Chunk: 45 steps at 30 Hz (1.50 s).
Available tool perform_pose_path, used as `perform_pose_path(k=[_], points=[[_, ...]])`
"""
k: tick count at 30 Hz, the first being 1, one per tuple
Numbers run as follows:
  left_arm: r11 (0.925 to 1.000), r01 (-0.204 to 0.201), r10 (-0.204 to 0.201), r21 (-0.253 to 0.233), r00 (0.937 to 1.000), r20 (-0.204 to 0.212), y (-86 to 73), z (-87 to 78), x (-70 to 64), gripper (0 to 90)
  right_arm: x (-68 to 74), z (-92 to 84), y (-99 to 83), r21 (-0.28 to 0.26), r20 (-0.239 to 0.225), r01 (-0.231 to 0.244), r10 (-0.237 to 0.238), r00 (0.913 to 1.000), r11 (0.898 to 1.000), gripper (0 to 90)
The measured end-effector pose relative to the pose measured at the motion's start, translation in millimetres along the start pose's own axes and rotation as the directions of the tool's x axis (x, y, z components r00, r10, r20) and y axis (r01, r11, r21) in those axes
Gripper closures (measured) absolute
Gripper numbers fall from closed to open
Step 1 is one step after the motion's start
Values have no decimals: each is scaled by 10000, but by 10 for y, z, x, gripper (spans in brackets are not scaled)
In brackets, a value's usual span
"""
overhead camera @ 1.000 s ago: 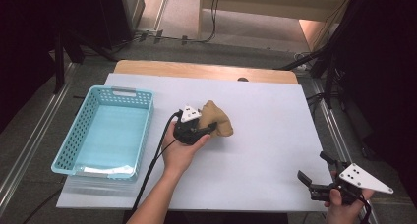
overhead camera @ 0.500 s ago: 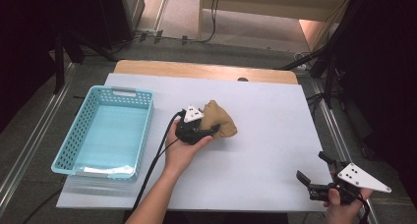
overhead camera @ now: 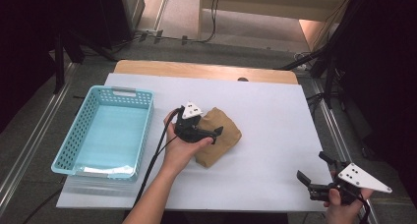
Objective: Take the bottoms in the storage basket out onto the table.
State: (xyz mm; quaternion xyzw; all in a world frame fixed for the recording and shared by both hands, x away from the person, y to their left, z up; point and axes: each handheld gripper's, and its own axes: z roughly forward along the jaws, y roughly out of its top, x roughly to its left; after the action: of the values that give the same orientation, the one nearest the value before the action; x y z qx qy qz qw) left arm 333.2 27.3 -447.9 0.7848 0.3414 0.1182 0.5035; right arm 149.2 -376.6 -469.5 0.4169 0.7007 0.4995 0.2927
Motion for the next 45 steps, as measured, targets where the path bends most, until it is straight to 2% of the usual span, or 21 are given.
perform_pose_path(k=[6, 21, 28, 35, 40, 45], points=[[9990, 25, -24, -451, 10000, 13, 49, -126, -15, 0, -2, -5, 1, -11, 8, -2, 2, 10000, 10000, 0], [9924, -289, 284, -1199, 9996, -60, 170, -515, -17, 0, 7, -1, 3, 2, 7, 1, -1, 10000, 10000, 0], [9899, -452, 431, -1343, 9989, -183, 194, -675, -4, 0, 12, 3, 3, 8, 11, 1, -1, 10000, 10000, 0], [9867, -444, 399, -1562, 9987, -320, 205, -837, 32, 0, 16, 8, 3, 26, 2, 29, -29, 10000, 10000, 0], [9866, -581, 527, -1523, 9978, -389, 194, -930, 49, 0, 19, 9, 2, 37, 6, 26, -26, 10000, 10000, 0], [9853, -564, 490, -1612, 9976, -493, 175, -1030, 77, 0, 19, 10, 0, 57, 27, 17, -18, 10000, 10000, 0]])
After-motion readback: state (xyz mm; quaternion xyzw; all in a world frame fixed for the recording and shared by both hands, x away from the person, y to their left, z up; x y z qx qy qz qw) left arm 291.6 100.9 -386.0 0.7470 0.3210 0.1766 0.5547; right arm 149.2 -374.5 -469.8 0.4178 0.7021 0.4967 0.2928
